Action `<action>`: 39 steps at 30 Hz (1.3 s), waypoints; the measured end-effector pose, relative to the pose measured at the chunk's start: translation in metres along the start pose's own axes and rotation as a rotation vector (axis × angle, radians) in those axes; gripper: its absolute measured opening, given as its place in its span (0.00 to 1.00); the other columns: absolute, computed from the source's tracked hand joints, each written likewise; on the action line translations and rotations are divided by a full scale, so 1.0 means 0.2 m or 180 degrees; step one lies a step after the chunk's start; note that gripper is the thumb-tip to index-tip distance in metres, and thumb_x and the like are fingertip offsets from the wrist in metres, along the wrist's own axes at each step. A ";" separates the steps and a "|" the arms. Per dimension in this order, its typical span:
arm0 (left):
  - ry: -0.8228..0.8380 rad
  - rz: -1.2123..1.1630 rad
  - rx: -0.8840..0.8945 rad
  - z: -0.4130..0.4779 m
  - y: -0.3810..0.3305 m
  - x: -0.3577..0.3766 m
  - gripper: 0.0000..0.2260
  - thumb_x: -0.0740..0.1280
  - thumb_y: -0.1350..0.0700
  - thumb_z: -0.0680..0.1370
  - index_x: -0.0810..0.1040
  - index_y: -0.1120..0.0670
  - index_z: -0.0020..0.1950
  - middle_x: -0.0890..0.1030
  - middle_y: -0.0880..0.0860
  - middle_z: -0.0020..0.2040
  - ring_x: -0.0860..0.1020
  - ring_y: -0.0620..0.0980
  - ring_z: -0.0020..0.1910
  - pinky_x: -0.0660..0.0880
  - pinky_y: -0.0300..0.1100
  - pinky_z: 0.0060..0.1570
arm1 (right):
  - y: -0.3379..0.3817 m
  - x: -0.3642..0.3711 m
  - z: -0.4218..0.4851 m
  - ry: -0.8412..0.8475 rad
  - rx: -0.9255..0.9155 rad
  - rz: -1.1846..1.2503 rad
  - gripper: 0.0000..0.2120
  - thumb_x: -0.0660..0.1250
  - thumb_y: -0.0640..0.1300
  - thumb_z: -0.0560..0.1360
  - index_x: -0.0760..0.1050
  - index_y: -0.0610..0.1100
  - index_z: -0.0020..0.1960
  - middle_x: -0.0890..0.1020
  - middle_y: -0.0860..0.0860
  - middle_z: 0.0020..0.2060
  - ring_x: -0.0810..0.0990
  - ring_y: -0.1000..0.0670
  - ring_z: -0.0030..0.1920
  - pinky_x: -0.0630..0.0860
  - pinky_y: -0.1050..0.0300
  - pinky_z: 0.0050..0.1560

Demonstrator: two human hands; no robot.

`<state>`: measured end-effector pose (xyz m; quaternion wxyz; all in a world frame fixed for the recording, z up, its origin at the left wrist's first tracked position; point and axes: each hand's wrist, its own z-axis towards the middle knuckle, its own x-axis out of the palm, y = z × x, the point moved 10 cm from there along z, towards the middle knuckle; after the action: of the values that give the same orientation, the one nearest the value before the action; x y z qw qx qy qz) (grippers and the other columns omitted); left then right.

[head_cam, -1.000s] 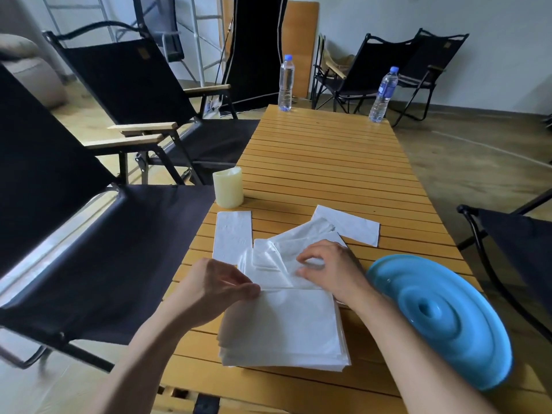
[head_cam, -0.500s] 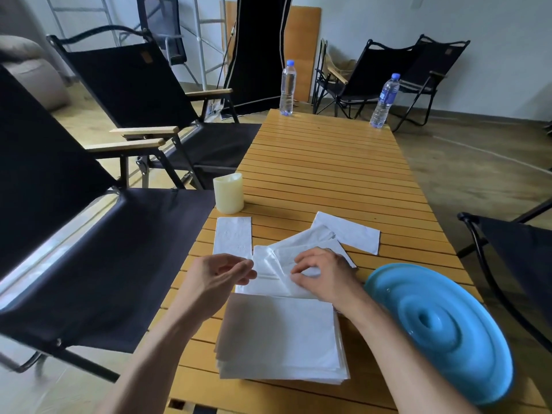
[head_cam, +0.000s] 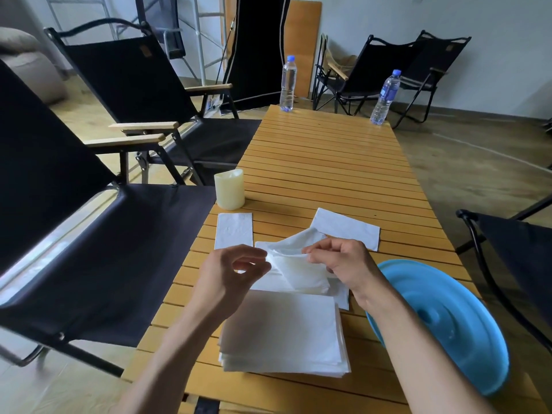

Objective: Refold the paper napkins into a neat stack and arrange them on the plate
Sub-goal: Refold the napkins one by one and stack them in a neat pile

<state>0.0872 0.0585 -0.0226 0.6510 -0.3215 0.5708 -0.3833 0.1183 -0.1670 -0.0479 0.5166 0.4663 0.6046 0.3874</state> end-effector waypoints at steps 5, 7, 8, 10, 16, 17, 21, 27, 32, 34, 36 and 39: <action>-0.0068 -0.0228 -0.0144 0.00 0.05 -0.01 0.05 0.75 0.52 0.75 0.85 0.48 0.51 0.85 0.39 0.45 0.82 0.34 0.46 0.74 0.23 0.43 | -0.09 0.05 -0.01 0.0194 0.0360 0.0688 0.05 0.71 0.49 0.59 0.84 0.52 0.34 0.88 0.52 0.48 0.83 0.48 0.51 0.74 0.54 0.45; -0.0026 -0.0419 -0.0218 0.01 0.07 0.00 0.04 0.74 0.53 0.76 0.85 0.48 0.50 0.86 0.42 0.42 0.83 0.35 0.44 0.74 0.24 0.41 | -0.12 0.07 0.00 0.0245 0.0552 0.1009 0.08 0.71 0.46 0.60 0.86 0.51 0.37 0.88 0.50 0.49 0.83 0.49 0.52 0.75 0.55 0.48; 0.0002 -0.0512 -0.0257 0.02 0.07 0.00 0.03 0.73 0.52 0.77 0.85 0.48 0.50 0.86 0.43 0.40 0.84 0.36 0.43 0.74 0.24 0.40 | -0.13 0.09 0.00 0.0295 0.0611 0.1087 0.10 0.71 0.45 0.60 0.87 0.50 0.40 0.88 0.49 0.49 0.83 0.49 0.53 0.75 0.55 0.51; 0.0068 -0.0590 -0.0276 0.03 0.07 0.01 0.04 0.70 0.52 0.79 0.85 0.49 0.50 0.87 0.42 0.40 0.84 0.38 0.42 0.73 0.24 0.38 | -0.11 0.12 -0.01 0.0441 0.0612 0.1114 0.13 0.74 0.46 0.60 0.88 0.48 0.44 0.88 0.49 0.49 0.83 0.49 0.55 0.73 0.55 0.55; 0.0202 -0.0607 -0.0390 0.04 0.07 0.02 0.15 0.71 0.50 0.78 0.79 0.50 0.64 0.87 0.44 0.46 0.84 0.36 0.44 0.75 0.27 0.38 | 0.07 0.15 -0.03 0.0478 -0.0119 0.0671 0.12 0.78 0.51 0.63 0.86 0.47 0.45 0.86 0.49 0.41 0.80 0.51 0.44 0.74 0.56 0.51; 0.0168 -0.0502 -0.0313 0.05 0.05 0.02 0.20 0.73 0.52 0.77 0.76 0.47 0.68 0.86 0.43 0.50 0.83 0.36 0.46 0.76 0.28 0.39 | 0.10 0.15 -0.04 0.0514 -0.0240 0.0542 0.10 0.77 0.51 0.66 0.86 0.49 0.45 0.86 0.50 0.41 0.81 0.52 0.43 0.75 0.57 0.50; 0.0045 0.0304 0.0431 0.05 -0.08 0.00 0.23 0.76 0.51 0.74 0.76 0.42 0.69 0.74 0.46 0.67 0.75 0.42 0.61 0.73 0.37 0.55 | 0.21 0.19 -0.08 0.0568 -0.0838 -0.0194 0.01 0.73 0.47 0.74 0.82 0.52 0.44 0.87 0.55 0.40 0.82 0.60 0.41 0.76 0.67 0.45; -0.0380 -0.0088 0.0637 0.04 -0.19 -0.10 0.03 0.74 0.53 0.76 0.85 0.49 0.49 0.84 0.36 0.45 0.81 0.34 0.49 0.72 0.24 0.50 | 0.30 0.18 -0.09 0.0537 -0.1010 0.0225 0.15 0.77 0.52 0.69 0.80 0.52 0.53 0.87 0.54 0.47 0.85 0.55 0.49 0.79 0.63 0.48; -0.0575 -0.1084 0.0045 0.06 -0.13 -0.21 0.04 0.72 0.52 0.78 0.83 0.51 0.46 0.84 0.42 0.37 0.81 0.35 0.38 0.73 0.26 0.38 | 0.23 0.07 -0.04 0.0460 -0.0648 -0.0002 0.14 0.81 0.41 0.67 0.82 0.49 0.50 0.88 0.51 0.45 0.86 0.52 0.43 0.80 0.56 0.46; -0.0413 -0.1498 -0.0356 0.06 -0.06 -0.19 0.05 0.71 0.52 0.79 0.83 0.50 0.45 0.86 0.45 0.39 0.83 0.40 0.39 0.77 0.32 0.39 | 0.22 0.00 -0.04 0.0281 -0.0494 0.0261 0.11 0.81 0.42 0.66 0.84 0.47 0.46 0.88 0.48 0.44 0.85 0.51 0.42 0.80 0.54 0.47; -0.0216 -0.1718 -0.0798 0.05 0.00 -0.16 0.04 0.72 0.53 0.78 0.83 0.52 0.46 0.87 0.50 0.41 0.85 0.46 0.40 0.82 0.39 0.40 | 0.21 -0.03 -0.05 0.0354 -0.0245 0.0570 0.15 0.82 0.47 0.60 0.85 0.46 0.45 0.88 0.45 0.45 0.86 0.48 0.44 0.82 0.53 0.48; 0.0238 -0.1773 -0.1200 0.02 0.06 -0.12 0.10 0.75 0.56 0.75 0.82 0.52 0.55 0.87 0.53 0.43 0.86 0.49 0.41 0.82 0.40 0.38 | 0.21 -0.06 -0.08 0.0470 -0.0030 0.0663 0.20 0.81 0.49 0.55 0.85 0.44 0.46 0.88 0.44 0.46 0.87 0.47 0.44 0.83 0.56 0.42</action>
<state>0.0920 0.0854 -0.0190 0.4290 -0.5656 0.5454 -0.4457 0.1097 -0.1675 -0.0030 0.4299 0.4944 0.5875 0.4750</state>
